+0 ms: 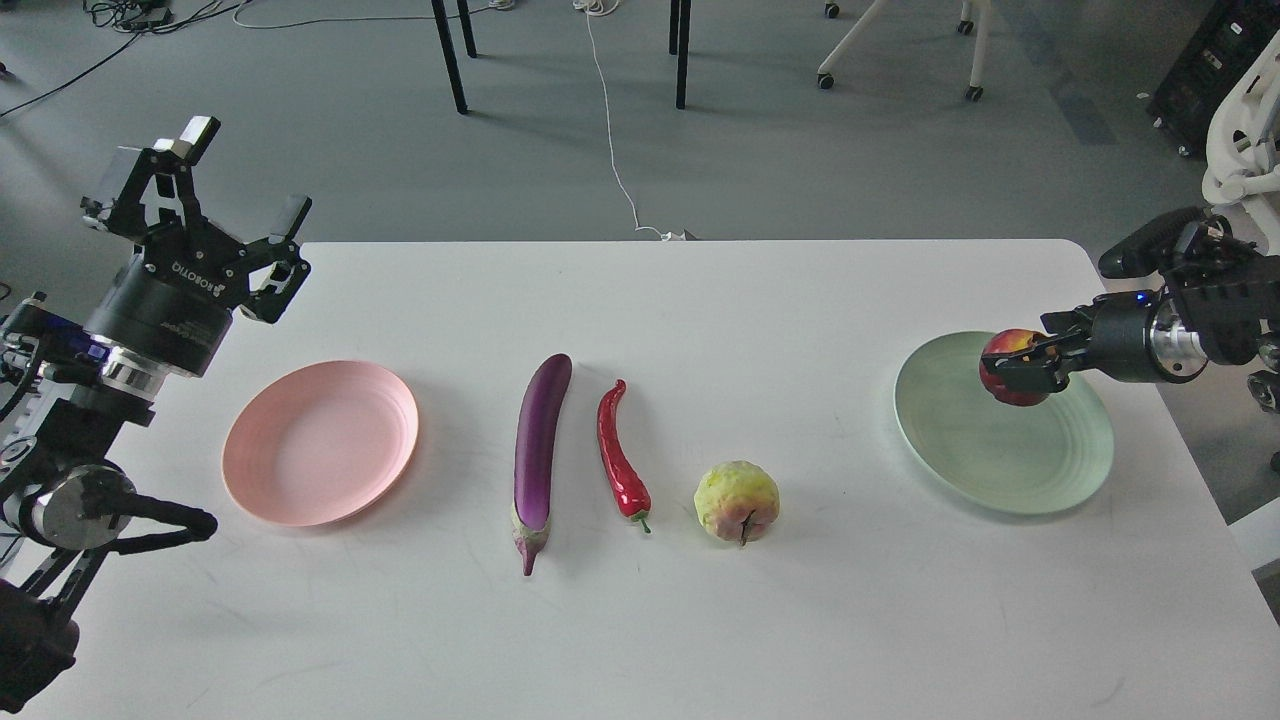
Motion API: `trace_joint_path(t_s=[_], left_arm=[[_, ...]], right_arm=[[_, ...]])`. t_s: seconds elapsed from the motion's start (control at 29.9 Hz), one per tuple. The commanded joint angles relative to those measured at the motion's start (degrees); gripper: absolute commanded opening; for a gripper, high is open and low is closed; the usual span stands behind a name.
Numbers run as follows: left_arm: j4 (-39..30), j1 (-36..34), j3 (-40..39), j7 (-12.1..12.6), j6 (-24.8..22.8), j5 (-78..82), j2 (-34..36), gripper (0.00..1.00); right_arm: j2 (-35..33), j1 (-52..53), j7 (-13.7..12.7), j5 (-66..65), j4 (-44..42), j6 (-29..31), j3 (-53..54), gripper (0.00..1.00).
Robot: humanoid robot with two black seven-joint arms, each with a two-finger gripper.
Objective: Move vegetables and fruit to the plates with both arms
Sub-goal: 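Open the right gripper to release the apple onto the green plate, then move the right gripper to the yellow-green pear and grasp it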
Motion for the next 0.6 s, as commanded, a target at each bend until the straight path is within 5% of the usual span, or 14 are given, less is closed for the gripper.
trace_joint_path(t_s=[0.0, 0.13, 0.57], left_arm=[[0.0, 0.0, 0.1, 0.0, 0.0, 0.0, 0.1, 0.98], [0.0, 0.1, 0.1, 0.1, 0.0, 0.0, 0.1, 0.98], [-0.7, 0.7, 0.0, 0.0, 0.0, 0.0, 0.4, 0.98]], right_arm=[[0.0, 0.4, 0.0, 0.0, 0.5, 0.1, 0.2, 0.97], [-0.3, 1.3, 0.0, 0.2, 3.4, 0.1, 1.9, 0.97], [-3.1, 6.6, 0.0, 0.8, 32.2, 2.2, 5.5, 0.98]])
